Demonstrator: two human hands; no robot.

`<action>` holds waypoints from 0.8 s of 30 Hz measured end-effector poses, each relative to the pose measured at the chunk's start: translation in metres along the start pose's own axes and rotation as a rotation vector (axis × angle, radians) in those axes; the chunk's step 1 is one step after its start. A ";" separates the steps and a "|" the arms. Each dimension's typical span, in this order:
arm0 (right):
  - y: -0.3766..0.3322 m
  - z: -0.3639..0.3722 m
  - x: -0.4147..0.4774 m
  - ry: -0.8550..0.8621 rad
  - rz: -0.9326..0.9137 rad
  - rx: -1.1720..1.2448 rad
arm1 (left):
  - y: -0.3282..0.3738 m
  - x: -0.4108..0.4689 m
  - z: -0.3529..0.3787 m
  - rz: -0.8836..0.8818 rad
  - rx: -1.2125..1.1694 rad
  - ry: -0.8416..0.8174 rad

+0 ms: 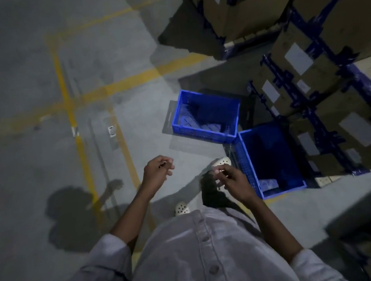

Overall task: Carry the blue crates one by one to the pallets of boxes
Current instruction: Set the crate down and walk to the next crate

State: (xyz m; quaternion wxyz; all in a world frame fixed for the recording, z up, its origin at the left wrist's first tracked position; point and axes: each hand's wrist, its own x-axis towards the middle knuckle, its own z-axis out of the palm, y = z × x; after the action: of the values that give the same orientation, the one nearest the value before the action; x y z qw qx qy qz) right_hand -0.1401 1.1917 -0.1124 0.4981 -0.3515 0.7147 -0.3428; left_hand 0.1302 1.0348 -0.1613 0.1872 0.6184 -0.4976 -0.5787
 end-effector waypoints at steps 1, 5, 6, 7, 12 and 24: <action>0.000 -0.004 0.019 0.008 0.009 -0.007 | 0.004 0.016 0.008 -0.019 -0.003 0.001; -0.010 -0.032 0.101 0.057 0.067 0.030 | 0.025 0.065 0.038 -0.095 -0.010 -0.030; -0.014 -0.043 0.122 0.076 0.092 0.068 | 0.034 0.075 0.045 -0.109 -0.007 -0.033; -0.019 -0.055 0.141 0.112 0.114 0.096 | 0.044 0.082 0.050 -0.111 -0.002 -0.030; -0.034 -0.117 0.246 0.248 0.185 0.097 | 0.091 0.161 0.065 -0.090 0.034 -0.022; 0.121 -0.118 0.521 0.575 0.340 0.041 | -0.013 0.502 0.121 -0.161 0.273 -0.069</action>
State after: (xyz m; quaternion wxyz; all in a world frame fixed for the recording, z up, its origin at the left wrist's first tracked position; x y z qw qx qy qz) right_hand -0.4057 0.8315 -0.4280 0.3330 -0.1060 0.8675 -0.3541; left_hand -0.0570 0.6645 -0.4696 0.0372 0.6556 -0.5267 -0.5398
